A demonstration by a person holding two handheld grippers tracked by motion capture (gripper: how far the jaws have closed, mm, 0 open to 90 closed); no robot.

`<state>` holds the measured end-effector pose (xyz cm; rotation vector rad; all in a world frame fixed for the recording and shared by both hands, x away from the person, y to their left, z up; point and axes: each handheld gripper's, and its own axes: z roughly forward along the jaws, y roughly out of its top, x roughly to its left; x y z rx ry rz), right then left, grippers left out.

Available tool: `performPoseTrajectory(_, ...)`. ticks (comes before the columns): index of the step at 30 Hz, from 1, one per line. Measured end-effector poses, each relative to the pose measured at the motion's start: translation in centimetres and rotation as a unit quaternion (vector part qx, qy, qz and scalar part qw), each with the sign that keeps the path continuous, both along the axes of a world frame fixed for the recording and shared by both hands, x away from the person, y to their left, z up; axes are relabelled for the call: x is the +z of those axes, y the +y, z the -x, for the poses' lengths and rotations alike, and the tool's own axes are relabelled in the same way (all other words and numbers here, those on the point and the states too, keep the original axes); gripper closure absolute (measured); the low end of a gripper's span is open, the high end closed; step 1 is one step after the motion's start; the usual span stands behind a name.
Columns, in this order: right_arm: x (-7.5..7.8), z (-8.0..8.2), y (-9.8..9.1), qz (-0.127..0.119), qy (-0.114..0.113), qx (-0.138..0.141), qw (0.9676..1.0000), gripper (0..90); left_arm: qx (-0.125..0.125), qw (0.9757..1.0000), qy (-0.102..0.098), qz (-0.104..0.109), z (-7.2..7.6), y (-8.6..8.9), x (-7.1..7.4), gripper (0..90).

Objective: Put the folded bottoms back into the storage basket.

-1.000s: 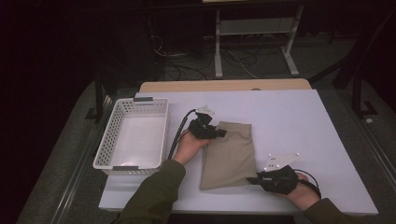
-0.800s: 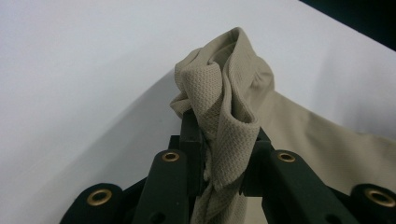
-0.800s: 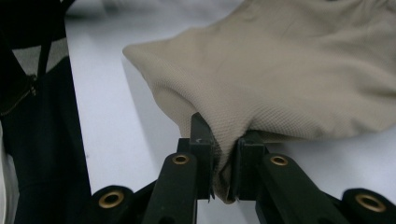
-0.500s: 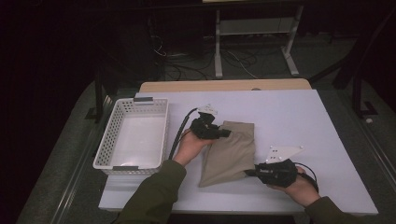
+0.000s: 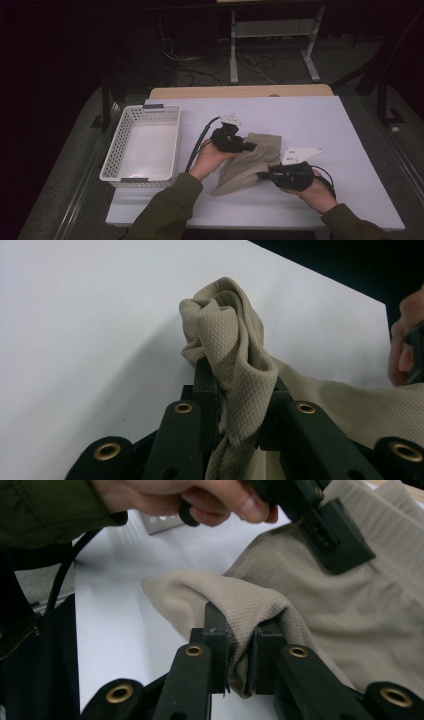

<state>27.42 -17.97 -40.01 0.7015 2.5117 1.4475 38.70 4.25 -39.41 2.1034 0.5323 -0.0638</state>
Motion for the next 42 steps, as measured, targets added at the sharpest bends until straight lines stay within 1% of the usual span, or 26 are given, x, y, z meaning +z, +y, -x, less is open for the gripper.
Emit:
performPoseTrajectory(3, 0.3, -0.3, 0.1, -0.007, 0.004, 0.001, 1.0000, 80.2, -0.002, 1.0000, -0.001, -0.004, 0.1, 0.1, 0.5, 76.2)
performPoseTrajectory(8, 1.0, -0.8, 0.6, -0.010, 0.000, 0.003, 0.9999, 80.3, 0.002, 1.0000, -0.004, -0.007, -0.3, 0.4, 1.5, 76.2)
performPoseTrajectory(12, 1.6, -1.2, 1.0, -0.011, -0.003, 0.004, 0.9999, 80.3, 0.005, 0.9999, -0.007, -0.011, -0.6, 0.7, 2.7, 76.2)
performPoseTrajectory(17, 2.4, -1.9, 1.5, -0.019, -0.005, 0.006, 0.9998, 80.3, 0.013, 0.9999, -0.004, -0.009, -0.9, 1.4, 4.0, 76.2)
performPoseTrajectory(19, 2.8, -2.1, 1.7, -0.020, -0.006, 0.009, 0.9997, 80.3, 0.019, 0.9998, -0.002, -0.006, -1.0, 1.7, 4.5, 76.2)
performPoseTrajectory(25, 3.9, -2.9, 2.5, -0.025, -0.010, 0.014, 0.9996, 80.3, 0.026, 0.9997, -0.001, -0.002, -1.2, 2.8, 5.6, 76.2)
performPoseTrajectory(28, 4.5, -3.3, 3.0, -0.027, -0.013, 0.015, 0.9994, 80.3, 0.026, 0.9997, -0.004, -0.002, -1.3, 3.4, 6.2, 76.2)
performPoseTrajectory(34, 5.5, -4.1, 4.2, -0.027, -0.018, 0.024, 0.9992, 80.3, 0.037, 0.9992, -0.012, -0.003, -1.4, 4.7, 7.3, 76.2)
performPoseTrajectory(39, 6.4, -4.8, 5.4, -0.032, -0.015, 0.031, 0.9989, 80.3, 0.048, 0.9987, -0.017, -0.002, -1.5, 6.4, 8.3, 76.2)
performPoseTrajectory(42, 6.9, -5.2, 6.2, -0.033, -0.015, 0.033, 0.9988, 80.3, 0.055, 0.9982, -0.022, 0.002, -1.6, 7.4, 8.8, 76.2)
